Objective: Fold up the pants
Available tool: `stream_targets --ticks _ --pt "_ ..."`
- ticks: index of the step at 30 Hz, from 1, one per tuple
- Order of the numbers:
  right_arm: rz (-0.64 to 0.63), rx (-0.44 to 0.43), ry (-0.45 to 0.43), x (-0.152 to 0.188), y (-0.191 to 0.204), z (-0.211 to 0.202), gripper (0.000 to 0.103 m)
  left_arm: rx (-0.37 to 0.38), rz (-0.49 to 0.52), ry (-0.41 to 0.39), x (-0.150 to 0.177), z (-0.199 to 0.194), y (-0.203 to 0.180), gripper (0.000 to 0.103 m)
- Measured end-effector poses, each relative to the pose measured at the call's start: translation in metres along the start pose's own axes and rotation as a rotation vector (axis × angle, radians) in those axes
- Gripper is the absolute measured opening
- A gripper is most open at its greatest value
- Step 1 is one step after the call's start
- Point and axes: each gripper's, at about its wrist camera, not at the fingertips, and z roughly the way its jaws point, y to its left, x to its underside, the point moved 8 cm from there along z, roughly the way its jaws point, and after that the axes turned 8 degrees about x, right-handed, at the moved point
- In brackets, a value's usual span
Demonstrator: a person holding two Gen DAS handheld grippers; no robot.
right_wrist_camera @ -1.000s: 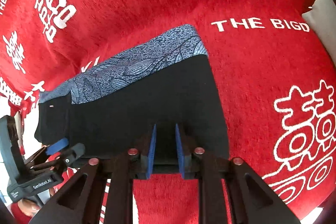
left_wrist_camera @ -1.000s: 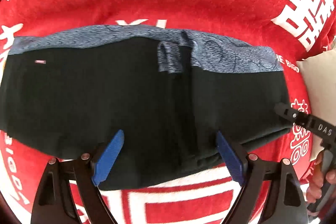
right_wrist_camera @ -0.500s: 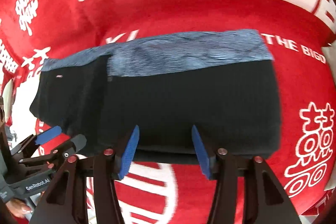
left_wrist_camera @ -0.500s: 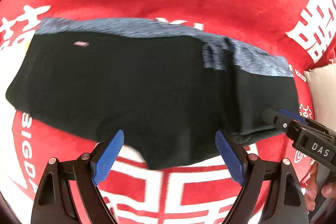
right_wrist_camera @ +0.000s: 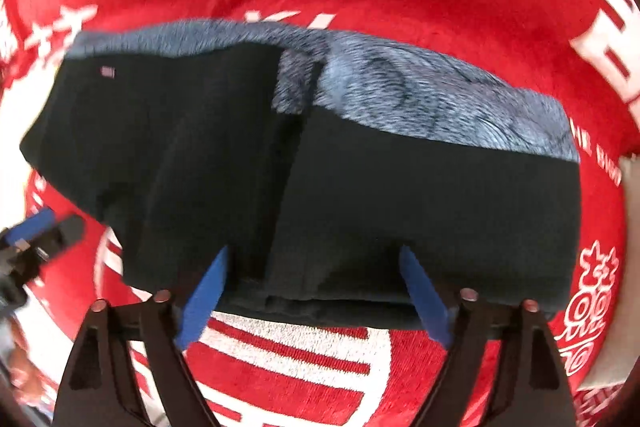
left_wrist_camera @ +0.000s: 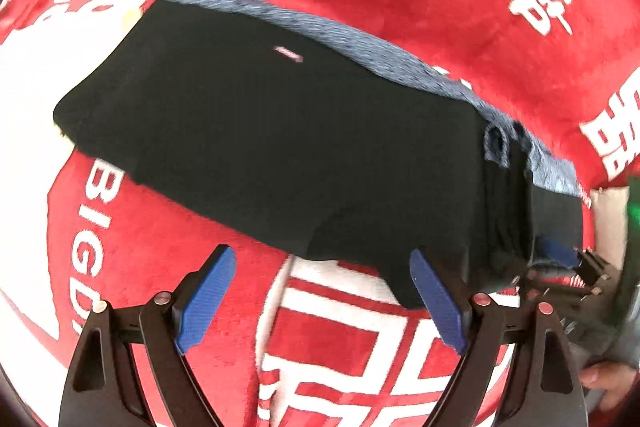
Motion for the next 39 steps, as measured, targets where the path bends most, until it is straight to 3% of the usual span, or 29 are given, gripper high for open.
stream_targets --ticks 3,8,15,31,39 --pt "-0.09 0.062 0.011 0.002 0.014 0.008 0.102 0.017 -0.053 -0.006 0.002 -0.006 0.019 0.09" --pt "-0.053 0.072 0.011 0.001 0.014 0.011 0.103 0.073 -0.14 -0.074 -0.007 -0.02 0.049 0.09" --pt "-0.054 0.085 -0.003 0.003 0.019 0.015 0.103 0.174 -0.337 -0.188 -0.03 -0.035 0.098 0.09" --pt "-0.052 0.093 -0.005 0.001 0.019 0.017 0.103 0.429 -0.513 -0.291 -0.052 -0.017 0.13 0.09" --pt "-0.044 0.093 -0.017 0.003 0.018 0.017 0.103 0.455 -0.524 -0.346 -0.075 -0.018 0.128 0.09"
